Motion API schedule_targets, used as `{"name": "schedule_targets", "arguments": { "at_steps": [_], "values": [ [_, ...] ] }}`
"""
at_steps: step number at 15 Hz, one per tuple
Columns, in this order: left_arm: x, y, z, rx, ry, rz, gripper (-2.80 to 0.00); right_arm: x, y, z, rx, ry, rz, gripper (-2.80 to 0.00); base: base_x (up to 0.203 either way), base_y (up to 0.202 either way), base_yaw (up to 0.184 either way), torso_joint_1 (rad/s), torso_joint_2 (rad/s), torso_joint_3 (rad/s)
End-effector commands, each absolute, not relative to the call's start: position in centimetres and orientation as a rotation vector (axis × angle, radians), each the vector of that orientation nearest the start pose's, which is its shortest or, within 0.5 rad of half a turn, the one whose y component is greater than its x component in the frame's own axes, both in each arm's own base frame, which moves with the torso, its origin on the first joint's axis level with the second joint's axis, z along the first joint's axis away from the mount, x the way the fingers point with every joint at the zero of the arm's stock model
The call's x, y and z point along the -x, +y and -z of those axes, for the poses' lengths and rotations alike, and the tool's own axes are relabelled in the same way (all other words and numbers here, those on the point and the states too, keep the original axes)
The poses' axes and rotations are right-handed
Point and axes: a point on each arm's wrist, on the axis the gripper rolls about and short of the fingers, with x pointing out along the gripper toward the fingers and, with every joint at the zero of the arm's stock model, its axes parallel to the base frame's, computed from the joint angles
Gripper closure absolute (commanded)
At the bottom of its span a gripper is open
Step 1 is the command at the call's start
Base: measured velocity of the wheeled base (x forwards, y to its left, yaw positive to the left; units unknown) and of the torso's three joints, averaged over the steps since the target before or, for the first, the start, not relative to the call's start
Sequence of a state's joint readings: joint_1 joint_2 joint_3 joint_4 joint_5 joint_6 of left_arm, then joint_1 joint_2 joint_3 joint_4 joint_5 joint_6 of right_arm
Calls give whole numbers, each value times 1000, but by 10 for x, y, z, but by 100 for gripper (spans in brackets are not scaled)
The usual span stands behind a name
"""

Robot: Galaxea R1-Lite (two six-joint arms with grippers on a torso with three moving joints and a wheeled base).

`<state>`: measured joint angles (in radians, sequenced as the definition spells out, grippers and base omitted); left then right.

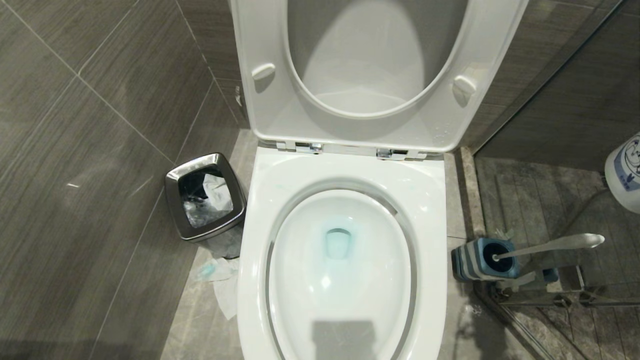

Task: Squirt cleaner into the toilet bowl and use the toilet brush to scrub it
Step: Pour in the cleaning agent

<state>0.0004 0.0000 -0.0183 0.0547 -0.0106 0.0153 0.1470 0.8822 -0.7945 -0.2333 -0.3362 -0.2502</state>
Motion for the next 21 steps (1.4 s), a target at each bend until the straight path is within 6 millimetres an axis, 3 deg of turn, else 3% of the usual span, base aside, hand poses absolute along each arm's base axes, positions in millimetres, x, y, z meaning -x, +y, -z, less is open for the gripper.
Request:
{"name": "schedule_targets", "arguments": {
  "at_steps": [1,9,18,21],
  "values": [
    [24,0,-75,-15,37,9,0,-86,6,-306,258,-74,193,0,0,0,0,0,0,0],
    [24,0,-75,-17,37,11,0,-100,16,-296,597,10,112,0,0,0,0,0,0,0],
    [24,0,-75,-20,37,10,0,-143,45,-301,778,51,-14,0,0,0,0,0,0,0],
    [24,0,-75,-18,37,10,0,-149,53,-303,855,58,-11,0,0,0,0,0,0,0]
  ]
}}
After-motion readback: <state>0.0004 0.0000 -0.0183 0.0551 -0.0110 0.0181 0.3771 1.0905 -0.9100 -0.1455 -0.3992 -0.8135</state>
